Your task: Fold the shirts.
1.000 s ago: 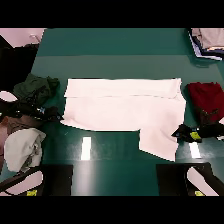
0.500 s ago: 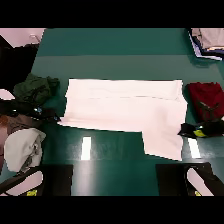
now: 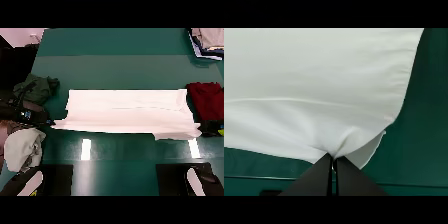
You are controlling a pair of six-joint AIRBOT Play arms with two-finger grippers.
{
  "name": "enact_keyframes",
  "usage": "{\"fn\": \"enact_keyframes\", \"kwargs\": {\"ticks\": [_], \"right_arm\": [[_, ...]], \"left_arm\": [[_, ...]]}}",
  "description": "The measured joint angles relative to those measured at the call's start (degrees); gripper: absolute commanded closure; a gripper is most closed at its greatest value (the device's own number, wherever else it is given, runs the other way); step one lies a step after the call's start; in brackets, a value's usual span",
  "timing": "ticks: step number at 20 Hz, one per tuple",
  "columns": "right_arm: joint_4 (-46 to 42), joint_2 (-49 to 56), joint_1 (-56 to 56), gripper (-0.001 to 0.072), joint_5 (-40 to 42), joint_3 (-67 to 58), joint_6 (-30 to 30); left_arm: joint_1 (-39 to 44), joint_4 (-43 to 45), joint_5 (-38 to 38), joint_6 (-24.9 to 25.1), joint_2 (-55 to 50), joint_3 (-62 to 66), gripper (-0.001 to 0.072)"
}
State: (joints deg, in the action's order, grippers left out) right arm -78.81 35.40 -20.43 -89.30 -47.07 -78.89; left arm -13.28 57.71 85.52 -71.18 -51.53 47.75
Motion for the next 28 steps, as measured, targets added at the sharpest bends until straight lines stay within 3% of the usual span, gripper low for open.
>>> {"fn": "enact_keyframes", "kwargs": {"ticks": [8, 15, 16, 17, 18, 19, 22, 23, 24, 25, 28], "right_arm": [[0.7, 15.9, 6.8, 0.0694, 9.3, -8.6, -0.1], [1.1, 32.5, 8.3, 0.0672, 14.3, -17.9, -0.6], [1.3, 34.8, 8.3, 0.0495, 15.3, -19.3, -1.6], [1.5, 37.1, 8.3, 0.0233, 16.5, -20.8, -2.2], [2.7, 39.1, 8.3, 0.0167, 17.8, -22.1, -2.9], [4.8, 41.3, 8.1, 0.0166, 19.1, -23.5, -3.2], [10.7, 45.9, 7.0, 0.0167, 20.4, -27.4, -3.7], [12.2, 46.8, 6.4, 0.0167, 19.7, -28.3, -3.2], [13.1, 47.3, 5.6, 0.0167, 18.7, -29.0, -2.3], [13.7, 47.8, 4.6, 0.0166, 17.3, -29.4, -1.3], [15.0, 48.4, 0.3, 0.0152, 11.5, -30.2, 2.2]], "left_arm": [[0.0, -6.2, -13.8, 0.3, -9.4, 2.7, 0.0684], [0.0, -12.7, -19.7, 3.0, -24.6, 12.2, 0.068], [0.0, -13.5, -20.7, 3.2, -26.6, 13.6, 0.0509], [0.0, -14.1, -21.9, 3.2, -28.2, 14.8, 0.0267], [0.0, -14.6, -23.3, 3.0, -29.8, 16.1, 0.0247], [0.0, -14.9, -24.5, 2.3, -30.9, 17.1, 0.0247], [0.0, -15.7, -26.7, 0.5, -32.8, 19.5, 0.0249], [0.0, -15.9, -26.6, 0.2, -33.2, 20.0, 0.0367], [0.0, -16.0, -25.8, -0.1, -33.4, 20.4, 0.0592], [0.0, -16.0, -24.2, -0.1, -33.6, 20.7, 0.0675], [0.0, -16.2, -19.3, 1.6, -33.8, 21.2, 0.0684]]}}
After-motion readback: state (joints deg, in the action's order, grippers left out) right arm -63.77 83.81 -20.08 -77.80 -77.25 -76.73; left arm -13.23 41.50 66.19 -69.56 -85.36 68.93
